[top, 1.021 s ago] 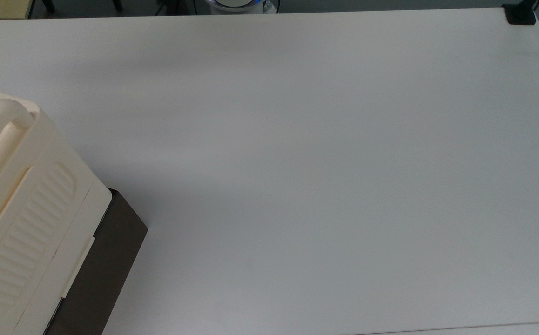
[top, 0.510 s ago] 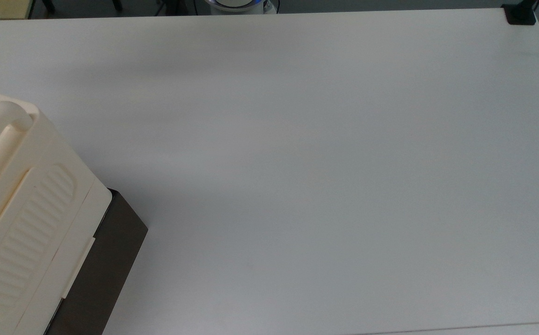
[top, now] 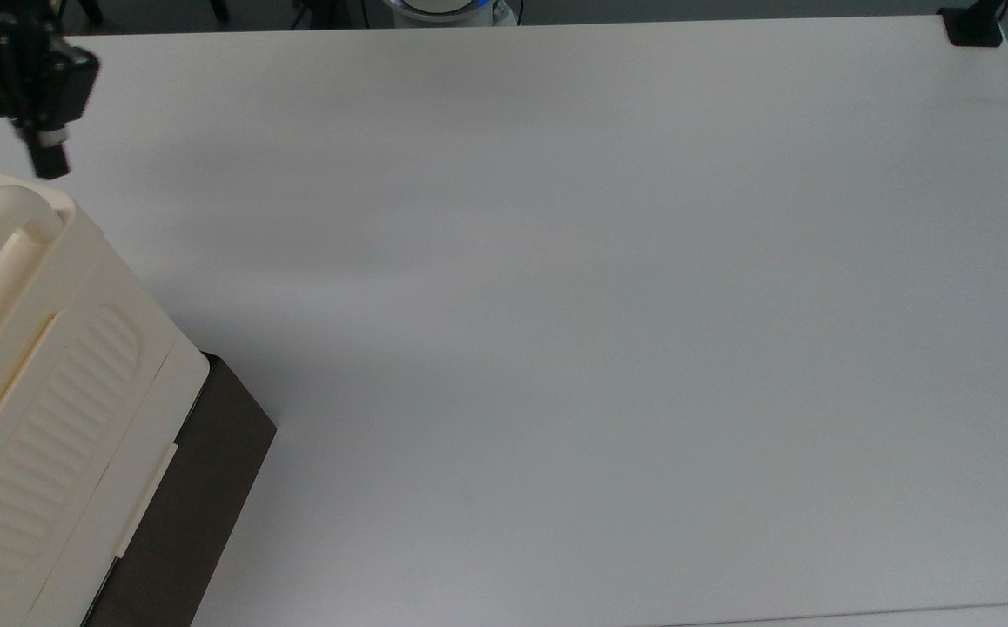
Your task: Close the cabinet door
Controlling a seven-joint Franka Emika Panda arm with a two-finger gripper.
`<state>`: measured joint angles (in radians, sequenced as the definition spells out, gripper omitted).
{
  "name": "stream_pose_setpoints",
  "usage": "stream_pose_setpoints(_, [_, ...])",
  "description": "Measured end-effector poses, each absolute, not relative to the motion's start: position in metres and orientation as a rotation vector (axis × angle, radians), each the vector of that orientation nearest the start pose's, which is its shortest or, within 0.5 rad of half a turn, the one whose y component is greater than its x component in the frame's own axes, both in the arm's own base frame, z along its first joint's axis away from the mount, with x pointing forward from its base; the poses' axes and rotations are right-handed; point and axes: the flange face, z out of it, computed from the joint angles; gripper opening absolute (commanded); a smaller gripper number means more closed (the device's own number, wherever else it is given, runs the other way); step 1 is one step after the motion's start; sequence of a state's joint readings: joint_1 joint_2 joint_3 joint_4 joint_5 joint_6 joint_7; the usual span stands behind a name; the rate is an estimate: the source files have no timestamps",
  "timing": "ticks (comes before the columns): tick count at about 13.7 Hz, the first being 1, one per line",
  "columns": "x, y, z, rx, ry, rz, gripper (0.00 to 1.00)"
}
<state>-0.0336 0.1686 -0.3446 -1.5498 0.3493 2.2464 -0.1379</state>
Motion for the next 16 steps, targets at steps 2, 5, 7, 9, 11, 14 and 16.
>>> stream_pose_setpoints(2, [0.612, -0.184, 0.617, -2.942, 0.385, -0.706, 0.00])
stream_pose_setpoints(5, [0.594, -0.139, 0.623, -3.009, 0.232, -0.456, 0.00])
stream_pose_setpoints(7, [0.581, -0.122, 0.633, -3.036, 0.179, -0.362, 0.00])
stream_pose_setpoints(9, [0.568, -0.103, 0.642, -3.059, 0.159, -0.280, 0.04])
stream_pose_setpoints(11, [0.558, -0.077, 0.649, -3.071, 0.127, -0.213, 0.41])
stream_pose_setpoints(14, [0.554, -0.045, 0.648, -3.074, 0.065, -0.139, 1.00])
stream_pose_setpoints(16, [0.554, -0.034, 0.645, -3.074, 0.039, -0.115, 1.00])
